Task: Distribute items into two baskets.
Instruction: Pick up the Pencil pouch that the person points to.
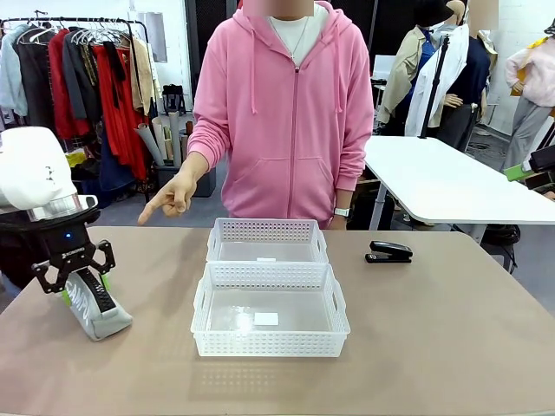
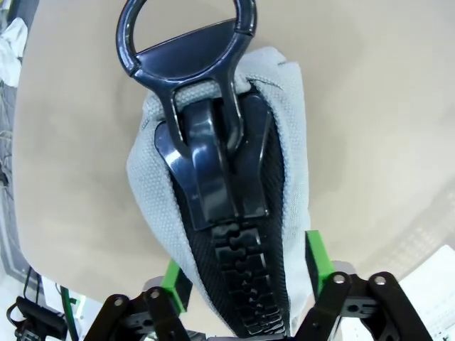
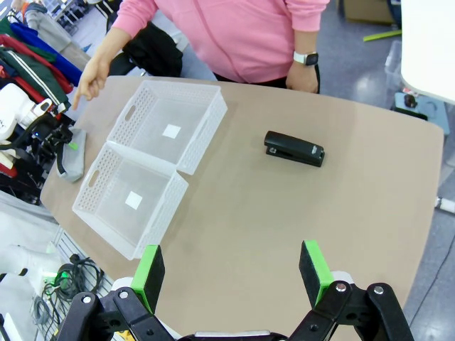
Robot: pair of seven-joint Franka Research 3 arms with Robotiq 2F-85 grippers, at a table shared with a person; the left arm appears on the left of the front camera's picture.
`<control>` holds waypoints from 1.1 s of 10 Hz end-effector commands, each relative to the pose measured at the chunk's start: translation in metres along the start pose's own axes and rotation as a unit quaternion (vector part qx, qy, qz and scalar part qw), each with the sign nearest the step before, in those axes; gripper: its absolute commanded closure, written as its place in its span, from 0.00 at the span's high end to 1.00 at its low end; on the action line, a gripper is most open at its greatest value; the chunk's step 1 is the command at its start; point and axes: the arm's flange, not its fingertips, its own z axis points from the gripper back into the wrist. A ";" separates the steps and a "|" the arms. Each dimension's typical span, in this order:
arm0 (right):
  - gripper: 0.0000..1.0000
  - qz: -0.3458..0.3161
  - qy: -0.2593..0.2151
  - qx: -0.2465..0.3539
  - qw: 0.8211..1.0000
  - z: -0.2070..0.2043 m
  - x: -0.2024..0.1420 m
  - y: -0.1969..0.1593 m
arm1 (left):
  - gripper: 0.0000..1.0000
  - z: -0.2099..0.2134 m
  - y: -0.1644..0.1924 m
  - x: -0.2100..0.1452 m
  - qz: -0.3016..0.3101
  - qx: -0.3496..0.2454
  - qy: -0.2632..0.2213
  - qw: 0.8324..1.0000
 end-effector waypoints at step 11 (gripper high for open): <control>1.00 0.002 -0.001 0.002 1.000 0.000 0.001 0.001 | 0.00 0.003 0.000 0.001 -0.012 0.009 0.021 1.000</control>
